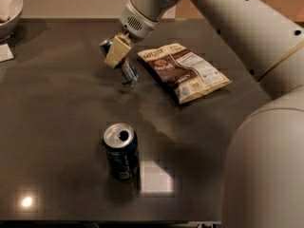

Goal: Knock redbull can over

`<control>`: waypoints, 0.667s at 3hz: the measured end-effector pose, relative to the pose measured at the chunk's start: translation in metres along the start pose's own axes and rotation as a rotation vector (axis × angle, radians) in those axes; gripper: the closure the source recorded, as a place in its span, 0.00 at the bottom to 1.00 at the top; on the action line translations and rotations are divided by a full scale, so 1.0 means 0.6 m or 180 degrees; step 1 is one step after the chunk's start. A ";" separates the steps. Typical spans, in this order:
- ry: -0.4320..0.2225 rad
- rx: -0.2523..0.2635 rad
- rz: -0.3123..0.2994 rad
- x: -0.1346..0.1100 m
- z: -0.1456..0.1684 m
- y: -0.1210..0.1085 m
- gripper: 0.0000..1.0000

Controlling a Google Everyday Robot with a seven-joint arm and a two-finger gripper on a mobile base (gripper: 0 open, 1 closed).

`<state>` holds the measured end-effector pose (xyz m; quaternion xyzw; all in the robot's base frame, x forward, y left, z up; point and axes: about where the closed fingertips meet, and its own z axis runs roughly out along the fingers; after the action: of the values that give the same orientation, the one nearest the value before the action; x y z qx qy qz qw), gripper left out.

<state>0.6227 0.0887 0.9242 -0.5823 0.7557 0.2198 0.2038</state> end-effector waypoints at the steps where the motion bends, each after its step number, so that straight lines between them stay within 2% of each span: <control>1: 0.0301 -0.0089 -0.0017 0.026 0.007 0.022 1.00; 2: 0.0584 -0.0164 -0.0124 0.045 0.018 0.037 1.00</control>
Offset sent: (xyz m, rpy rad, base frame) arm -0.0436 -0.0203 -0.0304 -0.2756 0.0889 0.1390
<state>0.5951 0.0788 0.9023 -0.6196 0.7539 0.1809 0.1228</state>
